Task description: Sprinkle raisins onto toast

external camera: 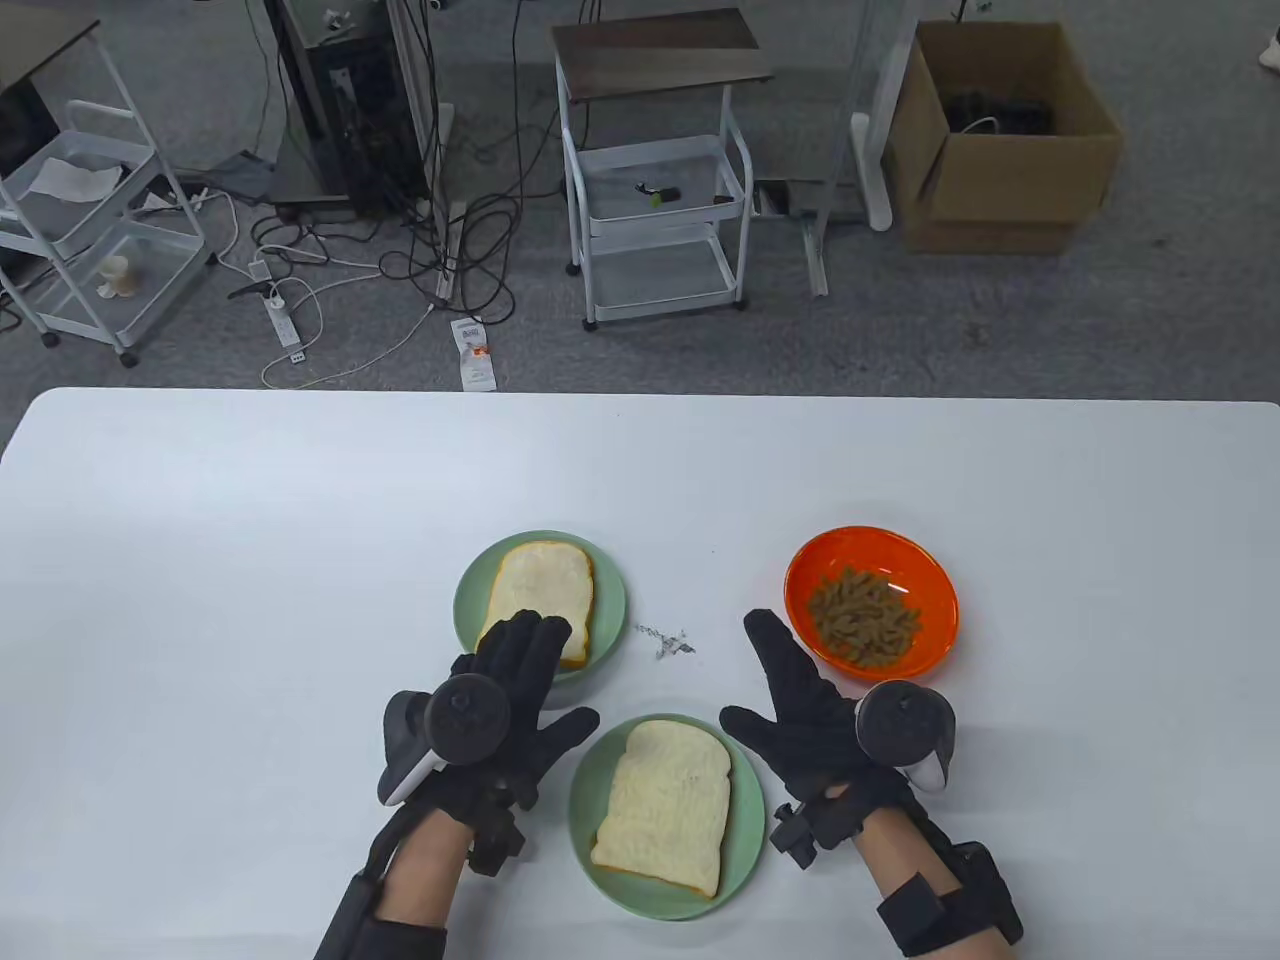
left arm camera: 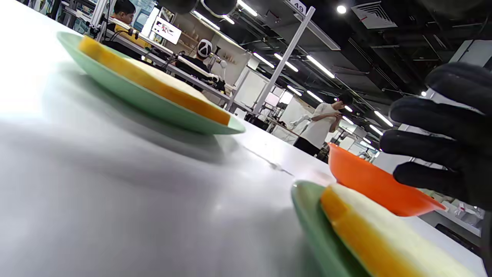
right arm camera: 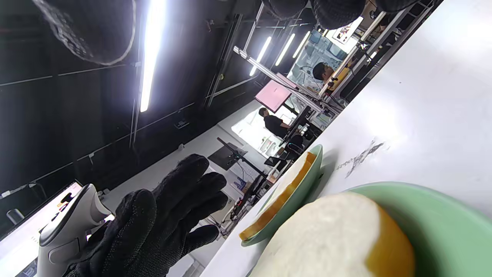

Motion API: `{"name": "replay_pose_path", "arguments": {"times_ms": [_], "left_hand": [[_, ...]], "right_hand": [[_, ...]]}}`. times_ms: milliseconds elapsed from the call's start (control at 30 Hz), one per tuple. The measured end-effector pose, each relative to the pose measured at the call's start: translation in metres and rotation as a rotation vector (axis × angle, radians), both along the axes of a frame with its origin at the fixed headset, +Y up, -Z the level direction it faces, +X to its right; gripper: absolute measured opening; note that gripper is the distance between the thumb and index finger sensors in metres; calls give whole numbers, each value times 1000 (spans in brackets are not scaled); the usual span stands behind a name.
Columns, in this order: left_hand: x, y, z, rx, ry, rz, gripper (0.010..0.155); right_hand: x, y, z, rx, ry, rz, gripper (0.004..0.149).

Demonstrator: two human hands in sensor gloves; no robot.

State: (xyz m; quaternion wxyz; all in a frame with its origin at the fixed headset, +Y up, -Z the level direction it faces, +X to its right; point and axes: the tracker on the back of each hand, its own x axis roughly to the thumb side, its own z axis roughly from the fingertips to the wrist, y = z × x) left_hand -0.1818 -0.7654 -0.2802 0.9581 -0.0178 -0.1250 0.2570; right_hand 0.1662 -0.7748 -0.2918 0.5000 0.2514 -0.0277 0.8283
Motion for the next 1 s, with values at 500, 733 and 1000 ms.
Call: {"name": "replay_pose_path", "arguments": {"times_ms": [500,733,1000], "left_hand": [[5,6,4,46,-8,-25,92],[10,8,6,66,-27,-47,91],[12,8,7,67,-35,-58,90]], "right_hand": [[72,27,-9,126,-536,315,80],[126,7,-22,-136,-807,316,78],[138,-20,-36,-360,-773,229,73]]}}
